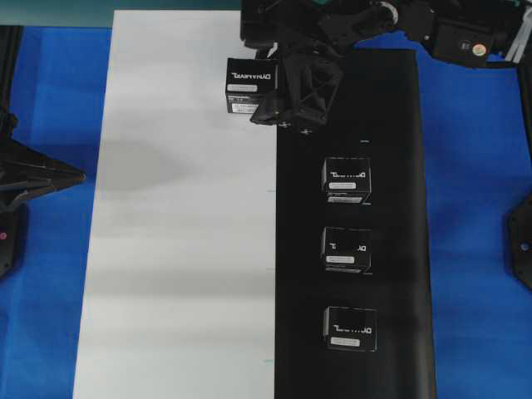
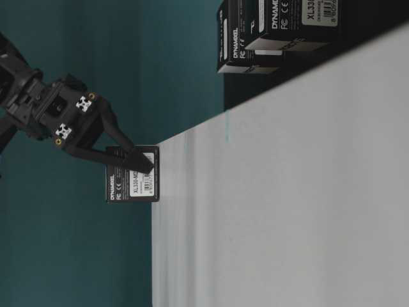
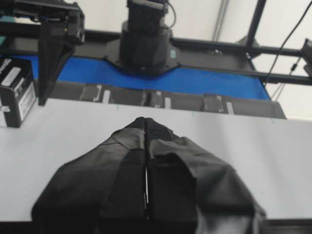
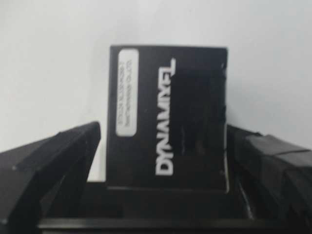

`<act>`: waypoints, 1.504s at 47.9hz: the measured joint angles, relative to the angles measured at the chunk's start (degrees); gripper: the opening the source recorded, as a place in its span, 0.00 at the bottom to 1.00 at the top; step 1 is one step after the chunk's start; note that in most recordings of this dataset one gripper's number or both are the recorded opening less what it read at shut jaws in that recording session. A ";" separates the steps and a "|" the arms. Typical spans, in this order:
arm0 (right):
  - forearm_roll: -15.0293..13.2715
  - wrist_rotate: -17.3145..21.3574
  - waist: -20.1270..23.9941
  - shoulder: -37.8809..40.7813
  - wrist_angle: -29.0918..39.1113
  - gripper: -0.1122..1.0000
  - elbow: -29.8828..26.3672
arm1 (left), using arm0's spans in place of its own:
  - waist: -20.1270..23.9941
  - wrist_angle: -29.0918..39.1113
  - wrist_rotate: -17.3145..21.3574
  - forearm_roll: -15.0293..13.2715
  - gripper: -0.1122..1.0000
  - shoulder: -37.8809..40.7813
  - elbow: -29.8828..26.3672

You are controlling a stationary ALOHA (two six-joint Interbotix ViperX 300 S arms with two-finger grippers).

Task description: Place the box from the black base onto the white base.

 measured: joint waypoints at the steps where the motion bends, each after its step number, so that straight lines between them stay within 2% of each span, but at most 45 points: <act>1: 0.00 -0.09 -0.09 -0.26 0.00 0.99 0.26 | 0.00 0.09 0.00 0.00 0.05 0.00 0.00; 24: -0.09 0.00 -0.88 -8.44 0.44 0.99 7.38 | 0.00 4.13 0.00 0.00 0.05 -0.35 0.00; 44: -0.09 -0.09 -4.39 -17.93 0.09 0.99 15.91 | 0.00 4.13 0.09 0.00 0.05 -1.32 0.00; 60: -0.09 -0.09 -4.04 -25.05 -0.35 0.99 21.53 | 0.00 4.13 0.00 0.00 0.05 -1.32 0.00; 72: 0.09 0.18 -2.72 -32.34 -5.19 0.99 26.63 | 0.00 4.48 0.00 0.09 0.05 -1.32 0.00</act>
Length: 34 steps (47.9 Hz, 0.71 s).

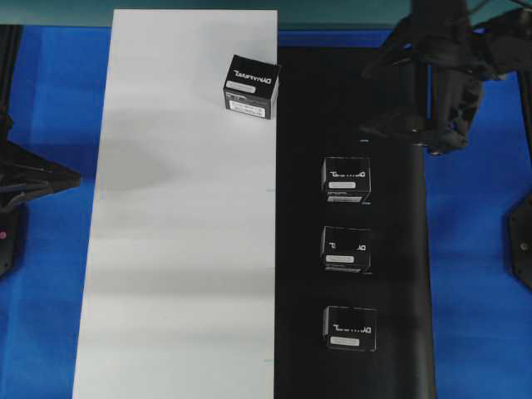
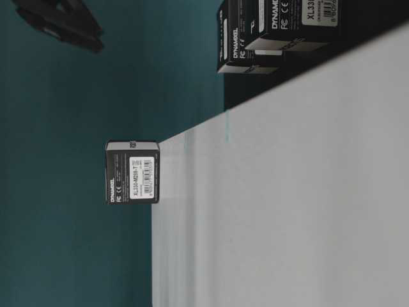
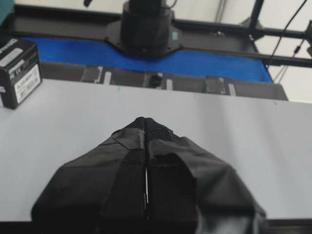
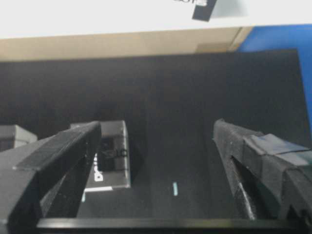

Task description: Place the box from the black base onto the white base.

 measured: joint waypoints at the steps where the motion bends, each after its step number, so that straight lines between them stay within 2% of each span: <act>1: 0.00 0.00 0.09 -0.62 -0.35 0.99 0.44 | -0.09 0.09 0.00 0.00 0.05 0.00 0.00; 17: 0.62 0.09 2.37 -10.37 -3.43 0.99 7.73 | 0.00 2.37 0.00 -0.09 0.05 0.09 0.00; 34: 1.41 0.44 3.78 -13.36 -5.10 0.99 9.49 | 0.00 2.64 0.00 -0.09 0.05 0.00 0.00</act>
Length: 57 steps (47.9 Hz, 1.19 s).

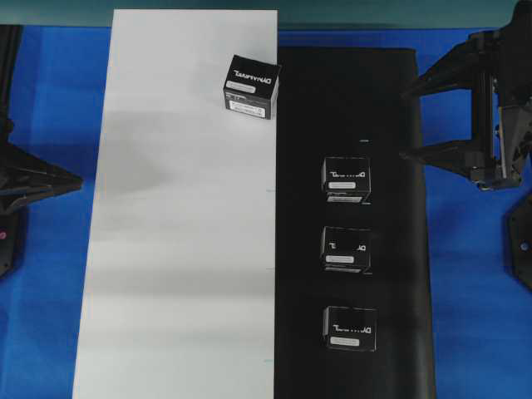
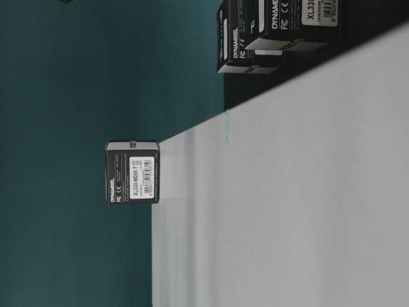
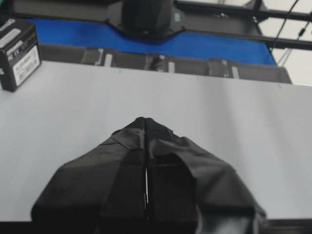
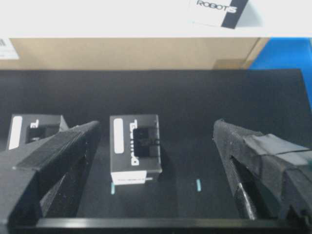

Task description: Place the box from the black base onto the white base.

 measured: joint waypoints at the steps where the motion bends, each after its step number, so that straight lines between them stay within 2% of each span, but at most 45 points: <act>1: 0.00 0.18 0.00 0.00 -0.09 0.99 0.09 | 0.00 0.00 0.00 0.00 0.05 0.00 0.00; 57: 0.00 0.97 0.44 -0.97 -0.88 0.99 1.05 | 0.00 0.00 0.00 0.00 0.05 0.00 0.00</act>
